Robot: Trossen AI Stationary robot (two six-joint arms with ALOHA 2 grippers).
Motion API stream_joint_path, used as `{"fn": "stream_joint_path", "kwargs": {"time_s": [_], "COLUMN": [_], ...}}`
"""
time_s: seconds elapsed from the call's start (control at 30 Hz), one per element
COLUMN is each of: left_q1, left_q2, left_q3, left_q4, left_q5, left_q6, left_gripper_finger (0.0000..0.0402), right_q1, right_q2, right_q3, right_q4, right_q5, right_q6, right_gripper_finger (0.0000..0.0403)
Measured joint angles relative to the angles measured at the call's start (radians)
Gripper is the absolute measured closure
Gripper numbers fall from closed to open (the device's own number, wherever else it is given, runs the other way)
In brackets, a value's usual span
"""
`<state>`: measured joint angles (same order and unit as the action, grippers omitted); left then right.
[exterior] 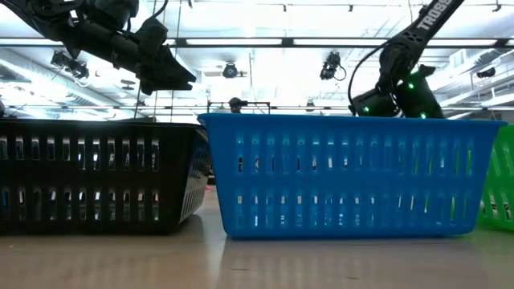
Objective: Sort crayons
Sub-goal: Put the white crayon into the green bin
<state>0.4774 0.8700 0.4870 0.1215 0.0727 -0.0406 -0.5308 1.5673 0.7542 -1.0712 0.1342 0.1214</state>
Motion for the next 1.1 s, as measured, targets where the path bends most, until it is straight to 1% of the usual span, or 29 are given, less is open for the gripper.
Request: {"fn": "stream_joint_path", "kwargs": {"time_s": [0.37, 0.57, 0.73, 0.83, 0.9, 1.03, 1.1], "left_q1": [0.0, 0.0, 0.0, 0.0, 0.0, 0.0, 0.0], "left_q2": [0.0, 0.0, 0.0, 0.0, 0.0, 0.0, 0.0], "left_q3": [0.0, 0.0, 0.0, 0.0, 0.0, 0.0, 0.0], "left_q4": [0.0, 0.0, 0.0, 0.0, 0.0, 0.0, 0.0], "left_q5": [0.0, 0.0, 0.0, 0.0, 0.0, 0.0, 0.0], "left_q6": [0.0, 0.0, 0.0, 0.0, 0.0, 0.0, 0.0], "left_gripper_finger": [0.0196, 0.0196, 0.0196, 0.0196, 0.0196, 0.0196, 0.0196], "right_q1": [-0.007, -0.015, 0.016, 0.046, 0.058, 0.064, 0.064], "right_q2": [0.002, 0.008, 0.034, 0.037, 0.037, 0.037, 0.036], "right_q3": [-0.004, -0.021, -0.014, -0.013, -0.013, -0.012, -0.012], "right_q4": [0.018, 0.077, 0.079, 0.079, 0.078, 0.077, 0.077], "right_q5": [0.002, -0.032, -0.048, -0.02, -0.002, 0.001, -0.01], "right_q6": [-0.001, -0.009, -0.009, -0.009, -0.009, 0.011, 0.012], "right_gripper_finger": [0.0312, 0.0312, 0.0316, 0.0328, 0.0344, 0.0383, 0.0396]}}
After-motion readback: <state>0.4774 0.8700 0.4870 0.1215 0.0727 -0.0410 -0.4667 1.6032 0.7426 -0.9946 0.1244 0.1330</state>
